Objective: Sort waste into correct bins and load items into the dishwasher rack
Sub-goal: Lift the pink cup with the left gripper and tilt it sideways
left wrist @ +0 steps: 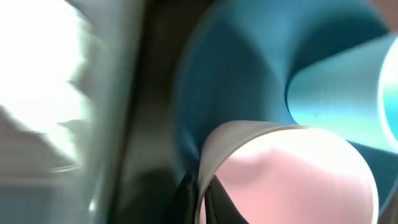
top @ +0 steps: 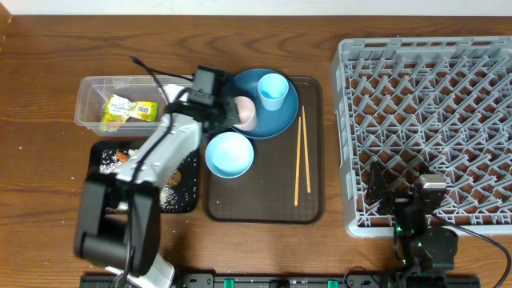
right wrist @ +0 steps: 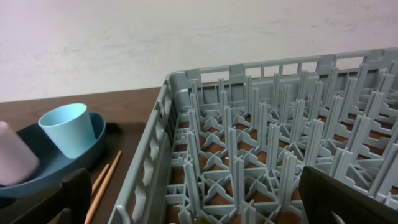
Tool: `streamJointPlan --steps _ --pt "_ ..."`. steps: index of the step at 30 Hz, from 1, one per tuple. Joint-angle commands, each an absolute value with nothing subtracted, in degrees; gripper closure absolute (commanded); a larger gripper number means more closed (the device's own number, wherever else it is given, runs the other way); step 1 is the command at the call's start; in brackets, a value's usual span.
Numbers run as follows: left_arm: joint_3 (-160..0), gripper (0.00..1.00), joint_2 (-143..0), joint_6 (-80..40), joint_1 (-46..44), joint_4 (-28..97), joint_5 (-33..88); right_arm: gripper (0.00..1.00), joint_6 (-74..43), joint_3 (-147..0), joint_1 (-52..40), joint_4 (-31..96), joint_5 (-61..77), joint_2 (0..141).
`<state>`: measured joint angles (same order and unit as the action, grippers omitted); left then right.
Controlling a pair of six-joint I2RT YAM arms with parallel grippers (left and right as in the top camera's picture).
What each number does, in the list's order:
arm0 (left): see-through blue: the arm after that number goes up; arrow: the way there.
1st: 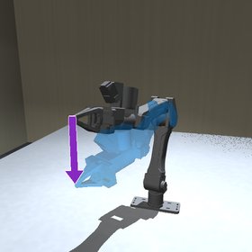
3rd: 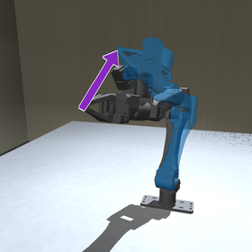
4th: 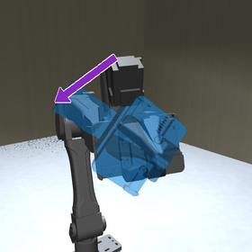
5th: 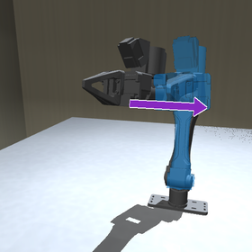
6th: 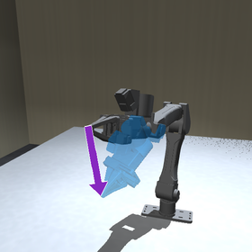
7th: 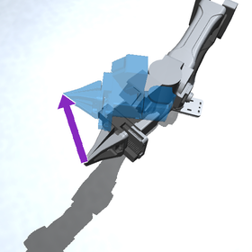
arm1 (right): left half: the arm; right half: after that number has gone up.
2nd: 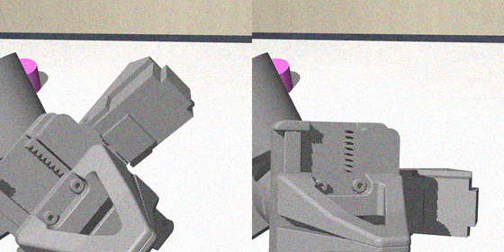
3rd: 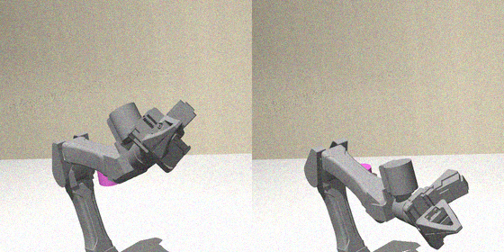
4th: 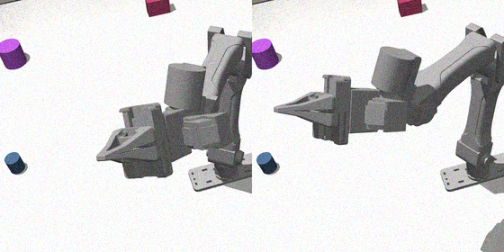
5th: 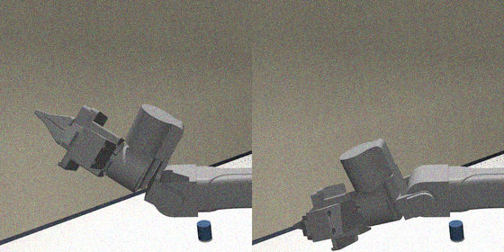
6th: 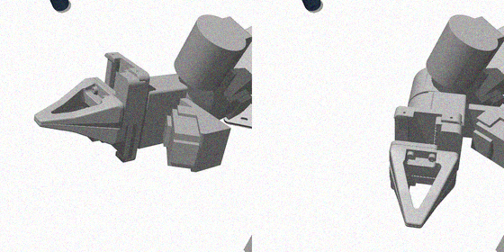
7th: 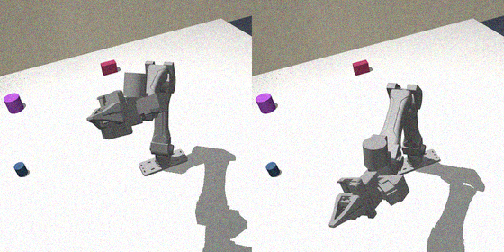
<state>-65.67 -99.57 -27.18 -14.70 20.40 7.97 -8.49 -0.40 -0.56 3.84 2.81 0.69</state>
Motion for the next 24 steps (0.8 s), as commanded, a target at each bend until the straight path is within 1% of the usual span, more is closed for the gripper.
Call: streamJointPlan --steps 1,6,10,15,16,19,24 --pt "-66.57 0.94 -92.40 -27.09 -11.05 21.67 12.64 0.01 -8.08 -0.30 -0.38 4.05 2.83 0.38" --pt "-66.57 0.94 -86.61 -27.09 -6.37 22.96 25.06 0.01 -8.08 -0.30 -0.38 4.05 2.83 0.38" --pt "-66.57 0.94 -84.14 -27.09 -2.55 23.53 37.28 0.01 -8.08 -0.30 -0.38 4.05 2.83 0.38" --pt "-66.57 0.94 -84.16 -26.63 2.81 23.46 50.89 0.01 -8.08 -0.30 -0.38 4.05 2.83 0.38" --pt "-66.57 0.94 -84.53 -26.55 4.67 22.87 55.51 0.01 -8.08 -0.32 -0.38 4.05 2.83 0.38" --pt "-66.57 0.94 -85.45 -25.30 6.87 19.55 64.47 0.01 -8.08 -0.30 -0.38 4.05 2.83 0.38" --pt "-66.39 0.94 -85.95 -24.16 6.98 18.79 70.57 0.01 -8.08 -0.30 -0.38 4.05 2.83 0.38"
